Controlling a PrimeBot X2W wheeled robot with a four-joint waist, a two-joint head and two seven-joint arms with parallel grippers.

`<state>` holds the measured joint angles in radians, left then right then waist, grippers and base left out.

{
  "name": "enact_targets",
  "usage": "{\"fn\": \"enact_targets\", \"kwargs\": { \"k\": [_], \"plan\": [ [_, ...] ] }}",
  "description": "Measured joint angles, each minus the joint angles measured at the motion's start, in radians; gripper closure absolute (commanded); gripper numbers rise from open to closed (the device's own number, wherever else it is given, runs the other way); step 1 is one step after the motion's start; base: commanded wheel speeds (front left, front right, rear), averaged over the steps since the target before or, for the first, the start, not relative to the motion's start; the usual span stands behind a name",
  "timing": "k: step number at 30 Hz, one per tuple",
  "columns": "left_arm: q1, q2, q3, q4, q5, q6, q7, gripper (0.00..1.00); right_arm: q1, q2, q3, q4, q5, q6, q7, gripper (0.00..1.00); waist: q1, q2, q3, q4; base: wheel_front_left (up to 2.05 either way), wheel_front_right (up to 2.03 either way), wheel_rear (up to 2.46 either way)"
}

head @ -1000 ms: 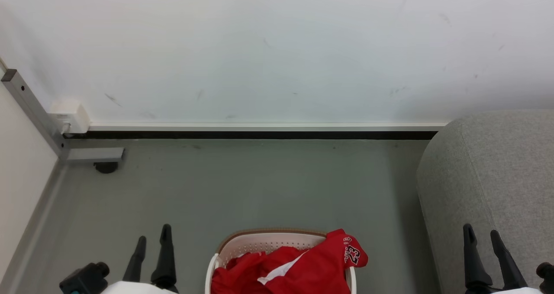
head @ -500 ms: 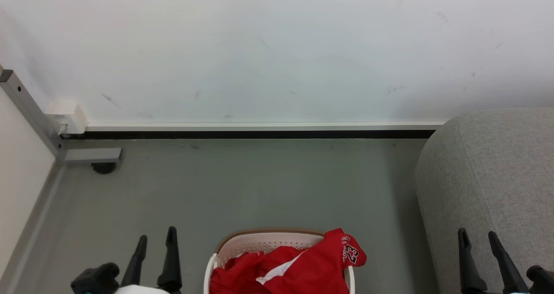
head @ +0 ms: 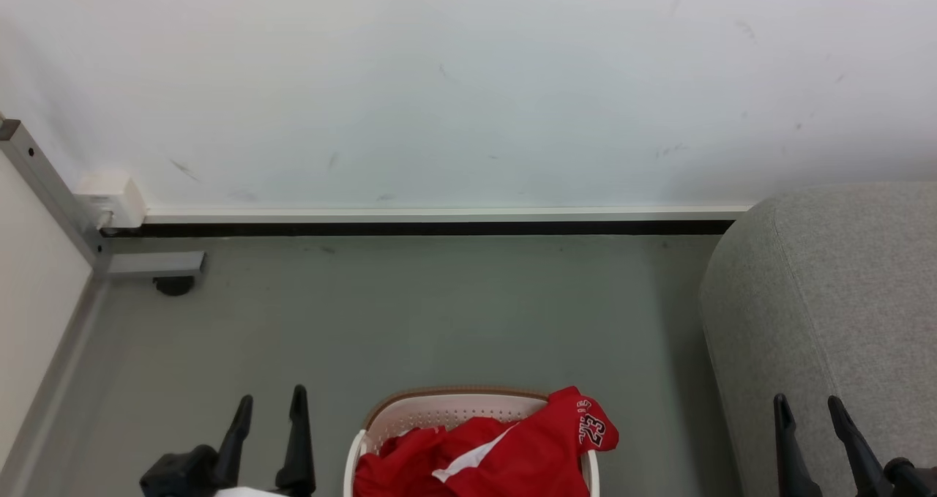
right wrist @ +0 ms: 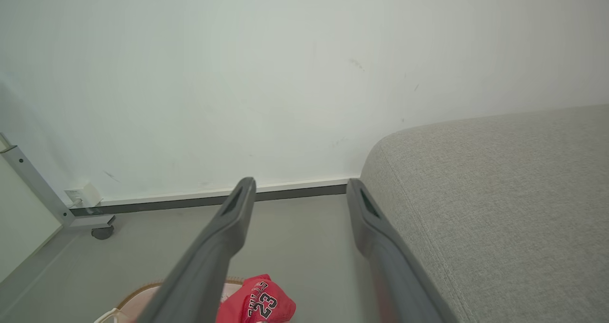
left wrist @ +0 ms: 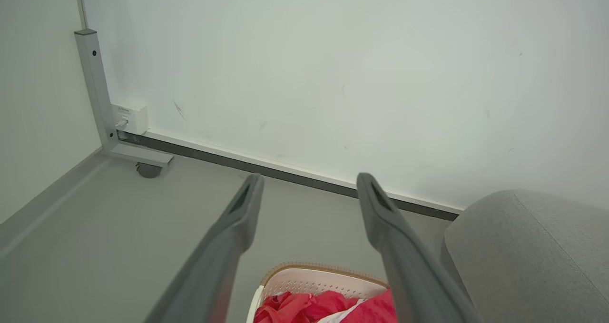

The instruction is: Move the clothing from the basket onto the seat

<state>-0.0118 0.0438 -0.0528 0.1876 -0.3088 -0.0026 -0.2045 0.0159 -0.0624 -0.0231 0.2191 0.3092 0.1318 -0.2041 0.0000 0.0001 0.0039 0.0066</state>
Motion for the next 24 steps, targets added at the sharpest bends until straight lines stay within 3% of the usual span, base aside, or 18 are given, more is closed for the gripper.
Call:
{"fn": "enact_targets", "kwargs": {
  "k": [24],
  "plan": [
    [0.011, 0.002, -0.002, 0.020, 0.169, 0.008, -0.045, 0.00, 0.007, 0.002, 0.006, 0.021, -0.102, 0.000, -0.044, 0.00, 0.0000, 0.0000, -0.003, -0.005, 0.00, 0.00, 0.00]
  ]
}}
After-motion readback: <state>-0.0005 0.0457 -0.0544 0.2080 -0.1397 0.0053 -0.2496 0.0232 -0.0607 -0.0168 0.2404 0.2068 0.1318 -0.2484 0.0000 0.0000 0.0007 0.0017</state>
